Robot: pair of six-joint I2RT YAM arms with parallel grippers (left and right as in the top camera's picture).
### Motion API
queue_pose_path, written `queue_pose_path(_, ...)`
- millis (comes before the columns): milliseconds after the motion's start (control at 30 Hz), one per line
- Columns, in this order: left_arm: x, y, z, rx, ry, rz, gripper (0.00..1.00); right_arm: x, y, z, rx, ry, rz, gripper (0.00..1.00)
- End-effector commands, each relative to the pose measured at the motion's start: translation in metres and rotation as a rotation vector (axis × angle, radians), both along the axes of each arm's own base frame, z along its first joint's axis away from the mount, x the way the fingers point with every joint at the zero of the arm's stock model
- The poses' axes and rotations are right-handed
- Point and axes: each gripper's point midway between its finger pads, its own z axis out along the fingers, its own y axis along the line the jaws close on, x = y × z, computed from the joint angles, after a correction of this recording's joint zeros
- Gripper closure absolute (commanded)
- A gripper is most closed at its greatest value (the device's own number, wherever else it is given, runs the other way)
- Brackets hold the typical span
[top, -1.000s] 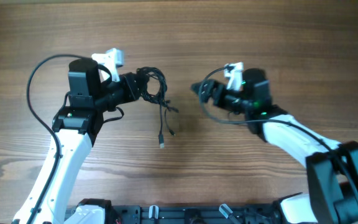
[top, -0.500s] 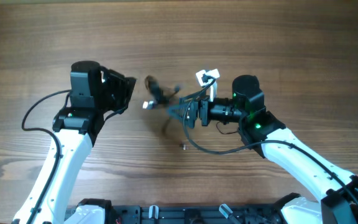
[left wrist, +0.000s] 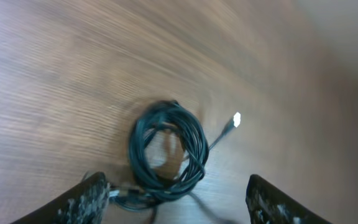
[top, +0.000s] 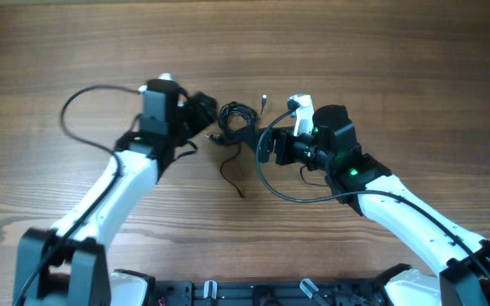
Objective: Untangle cables
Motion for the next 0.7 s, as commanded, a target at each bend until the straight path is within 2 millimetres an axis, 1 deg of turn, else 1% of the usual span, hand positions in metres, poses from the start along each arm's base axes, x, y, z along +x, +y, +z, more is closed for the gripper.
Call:
queue_pose_path(0,0.001,-0.037,-0.042,0.329,-0.139,-0.386,0.29,0.013,-0.013,0.001,-0.041,-0.037,-0.065,0.00)
queue_pose_path(33,0.004,-0.037,-0.054,0.376,-0.137,-0.392,0.32,0.012,-0.013,0.000,-0.042,-0.036,-0.065,0.00)
queue_pose_path(67,0.007,-0.037,-0.070,0.420,-0.133,-0.408,0.35,0.012,-0.014,-0.001,-0.045,-0.032,-0.065,0.00)
queue_pose_path(133,0.012,-0.038,-0.095,0.432,-0.117,-0.419,0.36,0.011,-0.015,-0.003,-0.052,-0.023,-0.067,0.00)
queue_pose_path(167,0.014,-0.036,-0.103,0.436,-0.111,-0.413,0.36,0.011,-0.015,-0.004,-0.055,-0.019,-0.067,0.00)
queue_pose_path(200,0.018,-0.030,-0.115,0.463,-0.101,-0.391,0.40,0.010,-0.015,-0.005,-0.057,-0.015,-0.067,0.00)
queue_pose_path(233,0.019,-0.025,-0.122,0.485,-0.090,-0.376,0.45,0.010,-0.016,-0.006,-0.060,-0.015,-0.071,0.00)
queue_pose_path(267,0.016,-0.021,-0.130,0.503,-0.065,-0.369,0.60,0.012,-0.017,-0.006,-0.066,-0.017,-0.081,0.00)
queue_pose_path(300,0.009,-0.018,-0.136,0.510,-0.027,-0.378,0.75,0.013,-0.019,-0.006,-0.072,-0.021,-0.093,0.00)
queue_pose_path(333,-0.001,-0.014,-0.143,0.520,0.026,-0.391,0.96,0.015,-0.021,-0.007,-0.079,-0.025,-0.107,0.00)
queue_pose_path(400,-0.018,-0.007,-0.153,0.525,0.115,-0.393,0.96,0.016,-0.022,-0.007,-0.082,-0.025,-0.111,0.00)
queue_pose_path(433,-0.026,0.000,-0.156,0.521,0.170,-0.350,0.96,0.016,-0.022,-0.007,-0.082,-0.025,-0.111,0.00)
queue_pose_path(500,-0.031,0.010,-0.148,0.515,0.219,-0.248,0.96,0.016,-0.022,-0.007,-0.082,-0.024,-0.111,0.00)
queue_pose_path(533,-0.032,0.010,-0.136,0.490,0.220,-0.210,0.96,0.016,-0.022,-0.007,-0.078,-0.021,-0.113,0.00)
queue_pose_path(600,-0.029,0.009,-0.105,0.455,0.176,-0.171,0.96,0.015,-0.021,-0.007,-0.075,-0.017,-0.108,0.00)
queue_pose_path(633,-0.024,0.007,-0.075,0.429,0.110,-0.152,0.96,0.014,-0.021,-0.008,-0.077,-0.013,-0.108,0.00)
queue_pose_path(667,-0.022,0.006,-0.054,0.413,0.062,-0.143,0.96,0.013,-0.022,-0.009,-0.080,-0.007,-0.108,0.00)
